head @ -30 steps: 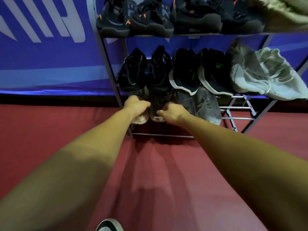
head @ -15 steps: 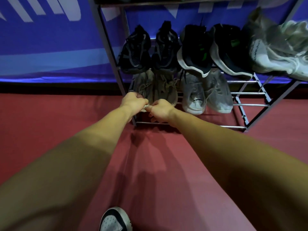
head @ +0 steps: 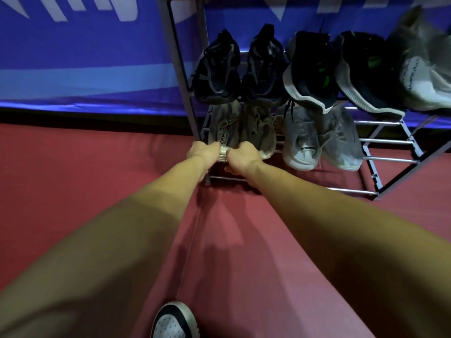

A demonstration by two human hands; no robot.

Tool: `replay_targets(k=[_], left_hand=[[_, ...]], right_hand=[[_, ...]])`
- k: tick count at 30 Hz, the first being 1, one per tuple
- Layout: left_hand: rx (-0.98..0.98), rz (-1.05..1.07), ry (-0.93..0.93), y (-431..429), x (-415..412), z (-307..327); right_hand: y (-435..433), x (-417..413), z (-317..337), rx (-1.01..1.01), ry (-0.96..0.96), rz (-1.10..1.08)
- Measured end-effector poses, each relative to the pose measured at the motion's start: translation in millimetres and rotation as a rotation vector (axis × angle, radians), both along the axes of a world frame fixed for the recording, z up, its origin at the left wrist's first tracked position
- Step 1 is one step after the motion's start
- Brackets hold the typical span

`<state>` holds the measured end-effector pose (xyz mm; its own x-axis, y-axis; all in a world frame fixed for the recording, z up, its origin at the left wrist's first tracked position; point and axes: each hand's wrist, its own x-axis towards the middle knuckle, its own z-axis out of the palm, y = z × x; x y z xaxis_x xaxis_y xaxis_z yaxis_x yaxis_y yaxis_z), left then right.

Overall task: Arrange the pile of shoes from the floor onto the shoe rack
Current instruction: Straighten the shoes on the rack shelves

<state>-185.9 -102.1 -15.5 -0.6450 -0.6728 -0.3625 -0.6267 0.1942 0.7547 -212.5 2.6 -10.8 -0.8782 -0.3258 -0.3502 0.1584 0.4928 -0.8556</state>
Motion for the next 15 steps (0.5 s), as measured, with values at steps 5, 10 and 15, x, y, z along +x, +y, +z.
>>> replay_targets(k=[5, 10, 15], left_hand=[[0.363, 0.051, 0.022, 0.8, 4.8, 1.6], [0.473, 0.118, 0.034, -4.1, 3.3, 13.6], [0.541, 0.167, 0.117, 1.7, 13.8, 11.0]], right_hand=[[14.3, 2.4, -1.7, 0.008, 0.031, 0.098], [33.0, 6.4, 3.9, -0.034, -0.018, 0.192], [46.5, 11.8, 11.6, -0.097, -0.050, 0.191]])
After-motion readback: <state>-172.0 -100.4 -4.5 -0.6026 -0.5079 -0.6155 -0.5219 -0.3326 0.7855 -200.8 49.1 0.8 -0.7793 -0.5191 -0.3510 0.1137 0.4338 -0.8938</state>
